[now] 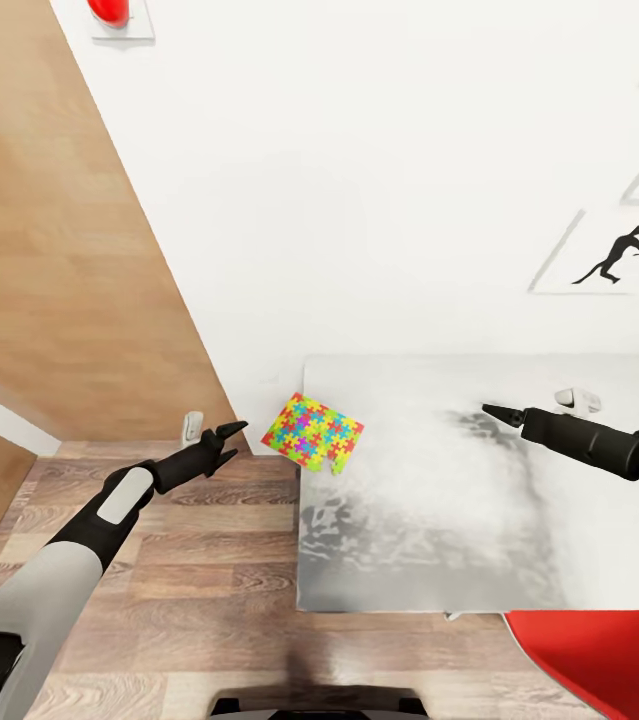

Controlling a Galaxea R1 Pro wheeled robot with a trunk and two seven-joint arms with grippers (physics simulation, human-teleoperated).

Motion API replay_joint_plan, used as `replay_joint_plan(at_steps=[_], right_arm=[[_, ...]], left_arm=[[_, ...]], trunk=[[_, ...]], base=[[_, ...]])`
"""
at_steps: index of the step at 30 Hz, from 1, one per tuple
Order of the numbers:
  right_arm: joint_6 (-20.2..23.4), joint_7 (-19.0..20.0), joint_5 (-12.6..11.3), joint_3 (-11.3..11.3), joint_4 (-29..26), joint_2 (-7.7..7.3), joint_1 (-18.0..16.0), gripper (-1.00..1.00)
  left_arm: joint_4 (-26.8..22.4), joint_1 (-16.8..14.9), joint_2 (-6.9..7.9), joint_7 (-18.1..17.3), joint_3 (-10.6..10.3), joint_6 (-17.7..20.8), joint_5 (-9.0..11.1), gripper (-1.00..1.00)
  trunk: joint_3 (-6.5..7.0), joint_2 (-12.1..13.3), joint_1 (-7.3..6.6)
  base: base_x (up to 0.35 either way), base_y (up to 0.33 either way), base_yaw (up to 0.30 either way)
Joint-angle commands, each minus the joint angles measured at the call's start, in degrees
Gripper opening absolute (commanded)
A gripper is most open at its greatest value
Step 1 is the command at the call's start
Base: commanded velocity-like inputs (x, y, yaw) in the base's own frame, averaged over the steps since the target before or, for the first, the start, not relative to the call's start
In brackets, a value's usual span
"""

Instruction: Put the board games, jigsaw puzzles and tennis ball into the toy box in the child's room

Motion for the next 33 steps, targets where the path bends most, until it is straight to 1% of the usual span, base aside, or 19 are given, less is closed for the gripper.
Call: replay_joint_plan(at_steps=[1,11,23,33], right_arm=[[0.2,0.6,0.5,-0.1,0.0,0.00,-0.1,1.00],[0.2,0.6,0.5,-0.1,0.0,0.00,-0.1,1.00],[0.2,0.6,0.5,-0.1,0.0,0.00,-0.1,1.00],[0.2,0.6,0.5,-0.1,0.0,0.00,-0.1,1.00]], left_arm=[[0.0,0.0,0.07,0.0,-0.3,0.1,0.3,1.00],[0.1,0.0,0.08,0.2,-0.3,0.1,0.3,1.00],[0.1,0.0,0.08,0.4,-0.3,0.1,0.3,1.00],[0.1,0.0,0.09,0.4,-0.3,0.1,0.3,1.00]], trunk=[[-0.08,-0.1,0.03],[-0.08,-0.1,0.03],[-0.08,-0.1,0.03],[-0.08,-0.1,0.03]], base=[[0.000,0.000,-0.018],[0.000,0.000,-0.023],[0.000,0.000,-0.150],[0.000,0.000,-0.047]])
